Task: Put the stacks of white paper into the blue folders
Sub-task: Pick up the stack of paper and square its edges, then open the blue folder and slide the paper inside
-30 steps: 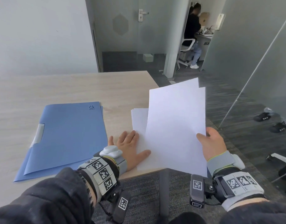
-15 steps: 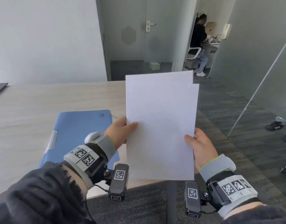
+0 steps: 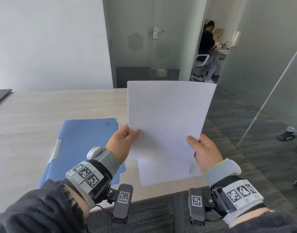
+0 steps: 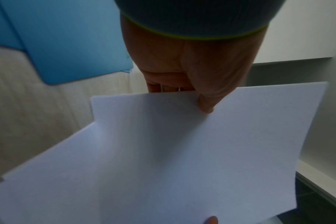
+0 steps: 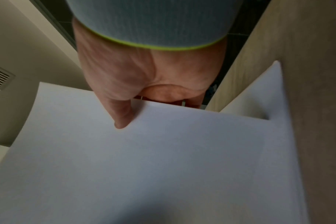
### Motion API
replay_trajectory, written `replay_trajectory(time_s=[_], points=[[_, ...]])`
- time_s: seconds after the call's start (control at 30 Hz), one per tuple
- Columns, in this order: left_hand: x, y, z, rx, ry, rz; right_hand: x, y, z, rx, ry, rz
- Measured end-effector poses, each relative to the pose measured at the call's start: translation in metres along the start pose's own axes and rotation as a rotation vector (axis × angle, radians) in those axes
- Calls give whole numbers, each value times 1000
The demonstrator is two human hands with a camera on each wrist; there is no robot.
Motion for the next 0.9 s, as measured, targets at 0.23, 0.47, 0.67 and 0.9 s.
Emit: replay_trajectory(time_s=[0.23,0.47,0.67,0.9], points=[[8,6,-19,-11,-78,-24,5,-3,15,-5,58,-5],[15,7,-31,-17,-125,6,9,-5,27,37,83,-12],[19,7,-35,-20,-145,-7,14,-8,38,79,112,5],[18,9,-33,-2,-130,-28,9,-7,29,49,84,27]])
Point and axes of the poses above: each hand's wrist, its own x-axis away from the middle knuckle, its own y-axis out of the palm, z = x × y, the point moved 4 cm from there along -x, towards the middle knuckle, and after that the axes turned 7 degrees about z, right-handed, at the moved point
